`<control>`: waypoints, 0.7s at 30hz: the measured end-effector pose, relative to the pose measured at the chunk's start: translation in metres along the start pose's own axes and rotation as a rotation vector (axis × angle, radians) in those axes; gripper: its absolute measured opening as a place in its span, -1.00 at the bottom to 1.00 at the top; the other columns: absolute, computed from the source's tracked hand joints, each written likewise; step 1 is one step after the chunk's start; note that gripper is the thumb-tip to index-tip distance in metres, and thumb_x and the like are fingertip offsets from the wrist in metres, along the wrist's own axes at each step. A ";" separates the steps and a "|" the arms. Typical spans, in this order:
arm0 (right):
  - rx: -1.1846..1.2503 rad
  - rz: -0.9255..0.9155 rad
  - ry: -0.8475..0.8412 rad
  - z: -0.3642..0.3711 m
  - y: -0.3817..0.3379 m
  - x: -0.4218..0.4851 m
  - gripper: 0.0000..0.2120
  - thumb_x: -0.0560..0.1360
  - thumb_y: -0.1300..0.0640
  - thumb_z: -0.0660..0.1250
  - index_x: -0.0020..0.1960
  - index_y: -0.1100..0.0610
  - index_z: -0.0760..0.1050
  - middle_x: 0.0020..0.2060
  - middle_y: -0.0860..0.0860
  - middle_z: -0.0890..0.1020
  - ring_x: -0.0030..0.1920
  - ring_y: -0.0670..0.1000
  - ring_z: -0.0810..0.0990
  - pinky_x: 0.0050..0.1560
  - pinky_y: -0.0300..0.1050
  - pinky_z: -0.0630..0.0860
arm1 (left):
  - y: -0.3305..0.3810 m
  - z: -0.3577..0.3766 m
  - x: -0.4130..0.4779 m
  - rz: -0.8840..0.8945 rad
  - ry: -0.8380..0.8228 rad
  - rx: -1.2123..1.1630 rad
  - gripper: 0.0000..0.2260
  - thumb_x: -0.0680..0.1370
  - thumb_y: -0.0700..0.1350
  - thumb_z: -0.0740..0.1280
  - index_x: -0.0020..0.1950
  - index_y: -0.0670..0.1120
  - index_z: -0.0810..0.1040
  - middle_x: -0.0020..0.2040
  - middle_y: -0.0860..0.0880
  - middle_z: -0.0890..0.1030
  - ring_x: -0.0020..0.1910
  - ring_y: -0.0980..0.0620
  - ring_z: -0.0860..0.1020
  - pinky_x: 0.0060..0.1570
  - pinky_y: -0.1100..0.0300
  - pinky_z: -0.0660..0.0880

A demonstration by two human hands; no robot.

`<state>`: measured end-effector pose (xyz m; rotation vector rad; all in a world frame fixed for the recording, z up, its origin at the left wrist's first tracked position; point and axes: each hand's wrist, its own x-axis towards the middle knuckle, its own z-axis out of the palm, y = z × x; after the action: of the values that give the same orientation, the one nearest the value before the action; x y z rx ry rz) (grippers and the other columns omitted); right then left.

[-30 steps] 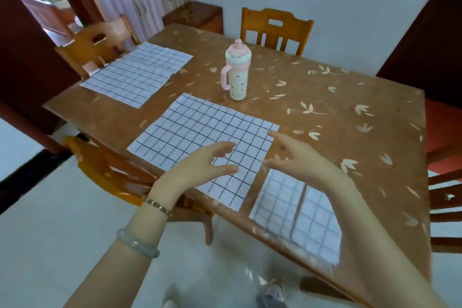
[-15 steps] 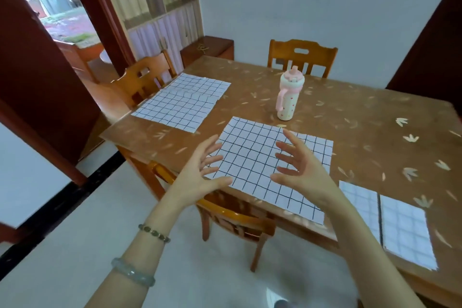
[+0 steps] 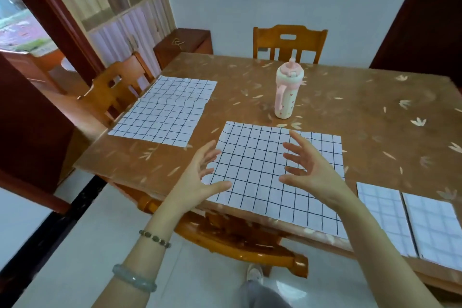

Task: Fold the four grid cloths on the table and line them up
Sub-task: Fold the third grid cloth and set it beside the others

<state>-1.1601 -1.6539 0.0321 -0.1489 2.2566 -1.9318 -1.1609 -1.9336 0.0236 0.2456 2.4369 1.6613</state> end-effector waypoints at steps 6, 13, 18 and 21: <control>0.034 0.079 0.109 -0.020 0.019 0.050 -0.15 0.35 0.34 0.49 0.42 -0.22 0.18 0.34 -0.07 0.42 0.29 -0.11 0.45 0.17 -0.15 0.49 | -0.019 -0.009 0.073 -0.075 -0.090 0.035 -0.12 0.29 0.14 0.57 0.49 0.18 0.17 0.40 0.19 0.36 0.40 0.25 0.32 0.34 0.28 0.30; -0.001 0.167 0.194 -0.046 0.035 0.083 -0.21 0.37 0.32 0.48 0.35 -0.29 0.24 0.30 -0.11 0.45 0.27 -0.14 0.47 0.16 -0.21 0.50 | -0.037 -0.010 0.143 -0.122 -0.180 0.045 -0.20 0.38 -0.11 0.54 0.48 0.18 0.17 0.33 0.26 0.36 0.40 0.21 0.32 0.26 0.37 0.30; -0.025 0.249 0.253 -0.061 0.045 0.107 -0.24 0.39 0.36 0.45 0.40 -0.15 0.24 0.28 -0.06 0.45 0.26 -0.06 0.46 0.17 -0.19 0.47 | -0.052 -0.018 0.197 -0.121 -0.237 0.082 -0.19 0.36 -0.02 0.55 0.49 0.14 0.18 0.44 0.11 0.32 0.42 0.20 0.27 0.42 0.15 0.23; -0.032 0.293 0.319 -0.076 0.062 0.123 -0.31 0.40 0.38 0.43 0.40 -0.06 0.29 0.26 0.00 0.46 0.26 -0.02 0.47 0.13 -0.22 0.44 | -0.070 -0.028 0.236 -0.157 -0.255 0.146 -0.17 0.32 0.11 0.55 0.49 0.18 0.19 0.48 0.11 0.28 0.46 0.09 0.25 0.45 0.02 0.22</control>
<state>-1.2929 -1.5927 -0.0249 0.4922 2.3347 -1.8691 -1.3989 -1.9279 -0.0452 0.2609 2.3204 1.3034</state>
